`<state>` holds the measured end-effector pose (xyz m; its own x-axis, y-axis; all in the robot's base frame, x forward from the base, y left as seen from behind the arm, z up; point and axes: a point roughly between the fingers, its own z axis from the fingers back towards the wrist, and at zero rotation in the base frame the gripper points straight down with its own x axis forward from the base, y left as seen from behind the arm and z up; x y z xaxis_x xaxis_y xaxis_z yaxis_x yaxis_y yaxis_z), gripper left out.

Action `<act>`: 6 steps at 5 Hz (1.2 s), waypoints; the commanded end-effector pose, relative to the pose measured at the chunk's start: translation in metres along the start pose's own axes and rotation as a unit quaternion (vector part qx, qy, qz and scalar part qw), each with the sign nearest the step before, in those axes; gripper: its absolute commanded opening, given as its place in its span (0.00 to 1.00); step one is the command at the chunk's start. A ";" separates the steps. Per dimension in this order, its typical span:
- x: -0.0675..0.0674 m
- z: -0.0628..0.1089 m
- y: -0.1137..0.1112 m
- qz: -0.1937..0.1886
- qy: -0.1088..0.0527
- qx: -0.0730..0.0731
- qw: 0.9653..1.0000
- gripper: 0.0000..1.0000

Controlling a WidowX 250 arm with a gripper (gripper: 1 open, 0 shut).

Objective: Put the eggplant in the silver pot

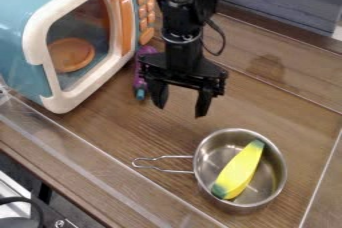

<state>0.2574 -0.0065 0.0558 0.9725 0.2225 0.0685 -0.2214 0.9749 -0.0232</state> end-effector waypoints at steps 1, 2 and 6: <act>0.000 0.005 -0.003 -0.008 -0.016 -0.001 1.000 1.00; 0.007 0.029 -0.004 -0.019 -0.008 -0.005 1.000 1.00; 0.045 0.082 0.019 -0.049 -0.116 -0.062 0.990 1.00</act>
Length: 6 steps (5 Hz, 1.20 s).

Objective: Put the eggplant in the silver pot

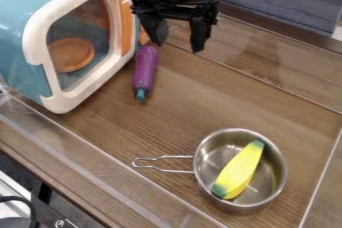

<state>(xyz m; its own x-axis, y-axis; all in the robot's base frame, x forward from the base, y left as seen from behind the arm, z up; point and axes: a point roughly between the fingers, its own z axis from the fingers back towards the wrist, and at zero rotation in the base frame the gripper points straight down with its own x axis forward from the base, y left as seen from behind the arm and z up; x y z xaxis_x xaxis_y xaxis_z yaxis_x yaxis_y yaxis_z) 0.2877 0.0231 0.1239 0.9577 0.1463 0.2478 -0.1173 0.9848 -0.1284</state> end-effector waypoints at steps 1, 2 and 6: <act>0.007 0.002 -0.011 -0.035 -0.033 -0.007 0.999 1.00; 0.004 -0.009 -0.023 -0.070 -0.030 -0.017 0.997 1.00; 0.002 -0.022 -0.024 -0.094 -0.031 -0.021 0.995 1.00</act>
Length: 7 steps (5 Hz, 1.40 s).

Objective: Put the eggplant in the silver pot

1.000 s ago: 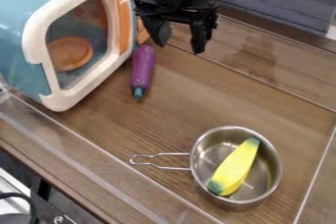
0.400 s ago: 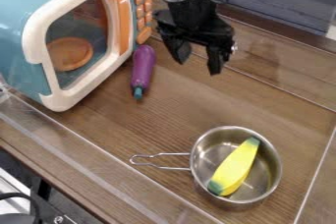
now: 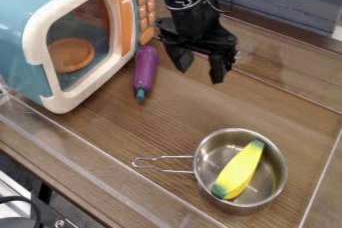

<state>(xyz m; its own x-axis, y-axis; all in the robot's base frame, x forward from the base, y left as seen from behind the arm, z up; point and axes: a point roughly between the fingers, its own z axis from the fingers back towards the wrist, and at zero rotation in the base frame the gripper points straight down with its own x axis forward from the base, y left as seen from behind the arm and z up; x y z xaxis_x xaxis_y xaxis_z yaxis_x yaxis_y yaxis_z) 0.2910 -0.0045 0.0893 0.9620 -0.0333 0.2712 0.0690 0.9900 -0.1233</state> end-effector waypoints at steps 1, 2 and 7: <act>0.010 0.023 0.005 -0.025 -0.023 -0.001 0.999 1.00; 0.017 0.028 0.009 -0.012 -0.023 0.005 1.000 1.00; 0.038 0.028 0.049 0.039 -0.025 0.011 0.999 1.00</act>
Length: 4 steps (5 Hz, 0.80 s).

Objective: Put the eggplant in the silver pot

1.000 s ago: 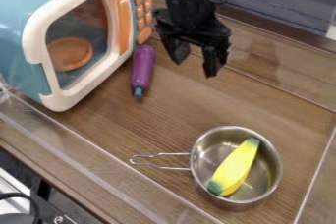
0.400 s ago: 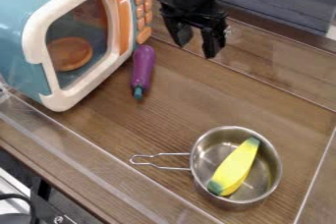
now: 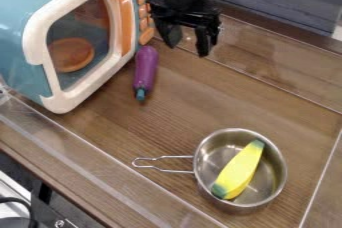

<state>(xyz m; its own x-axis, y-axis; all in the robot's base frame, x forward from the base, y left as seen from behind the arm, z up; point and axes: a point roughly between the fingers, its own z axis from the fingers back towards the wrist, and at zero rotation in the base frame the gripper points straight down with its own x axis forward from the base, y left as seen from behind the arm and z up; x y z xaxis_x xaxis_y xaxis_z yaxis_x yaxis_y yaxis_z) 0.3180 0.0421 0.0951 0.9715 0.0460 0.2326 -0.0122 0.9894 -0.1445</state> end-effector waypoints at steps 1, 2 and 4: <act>0.007 0.023 -0.004 0.025 -0.042 0.015 0.999 1.00; 0.002 0.021 -0.010 0.054 -0.041 0.022 0.997 1.00; -0.012 -0.002 -0.002 0.109 -0.034 0.058 0.992 1.00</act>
<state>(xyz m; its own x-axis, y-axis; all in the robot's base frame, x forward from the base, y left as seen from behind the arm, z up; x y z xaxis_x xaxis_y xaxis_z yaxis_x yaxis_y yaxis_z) 0.3030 0.0369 0.0805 0.9342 0.2665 0.2373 -0.2528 0.9636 -0.0868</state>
